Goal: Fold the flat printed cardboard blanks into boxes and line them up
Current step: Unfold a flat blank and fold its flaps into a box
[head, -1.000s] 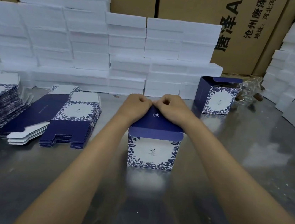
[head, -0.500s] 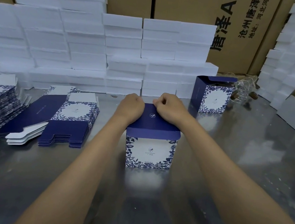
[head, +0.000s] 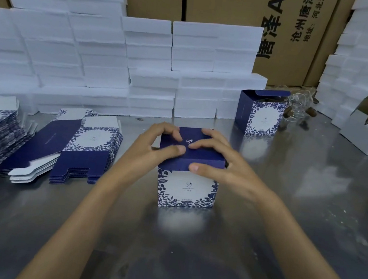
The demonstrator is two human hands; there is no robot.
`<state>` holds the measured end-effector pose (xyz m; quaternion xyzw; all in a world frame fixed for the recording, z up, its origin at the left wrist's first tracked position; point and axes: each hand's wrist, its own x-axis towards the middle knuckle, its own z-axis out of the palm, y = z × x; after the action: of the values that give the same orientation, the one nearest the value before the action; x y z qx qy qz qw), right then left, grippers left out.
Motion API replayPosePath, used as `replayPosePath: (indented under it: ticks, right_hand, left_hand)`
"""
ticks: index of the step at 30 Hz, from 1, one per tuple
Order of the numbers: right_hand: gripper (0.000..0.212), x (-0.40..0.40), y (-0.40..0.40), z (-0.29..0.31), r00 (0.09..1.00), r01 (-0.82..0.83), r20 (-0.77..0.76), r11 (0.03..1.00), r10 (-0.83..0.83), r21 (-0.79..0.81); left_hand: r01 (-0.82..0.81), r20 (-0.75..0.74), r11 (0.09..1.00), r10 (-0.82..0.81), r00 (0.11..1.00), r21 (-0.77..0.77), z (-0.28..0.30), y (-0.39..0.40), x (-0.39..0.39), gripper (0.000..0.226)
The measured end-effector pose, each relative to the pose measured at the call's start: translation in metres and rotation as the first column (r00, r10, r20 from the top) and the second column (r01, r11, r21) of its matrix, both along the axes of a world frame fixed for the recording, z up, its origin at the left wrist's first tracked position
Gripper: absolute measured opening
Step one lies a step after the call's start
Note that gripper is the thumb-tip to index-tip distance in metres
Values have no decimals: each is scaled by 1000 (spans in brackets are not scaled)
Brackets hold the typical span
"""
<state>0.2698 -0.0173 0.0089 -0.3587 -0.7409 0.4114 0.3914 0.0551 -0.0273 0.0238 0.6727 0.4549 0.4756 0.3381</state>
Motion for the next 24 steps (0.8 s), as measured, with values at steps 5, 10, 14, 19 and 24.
replayPosePath:
  ticks: [5,10,14,19,24]
  right_hand:
    - [22,-11,-7,-12,960,12,-277,999,-23,-44]
    - [20,-12,-7,-8,952,99,-288,995,-100,-19]
    - [21,-4,-13,-8,967,97,-234,995,-98,-13]
    - [21,1,-16,4,986,148,-88,985,-140,92]
    - [29,-11,-29,-6,775,456,88,650,-626,608]
  left_hand:
    - [73,82,996,-76,994,45,-21,-16,0,32]
    - [12,98,995,-22,995,99,-25,-18,6,24]
    - [70,169,995,-82,982,77,-29,-19,1,23]
    - [67,396,996,-87,914,63,-39,-23,10,17]
    - [-30,306,995,1,952,90,-51,-17,26,30]
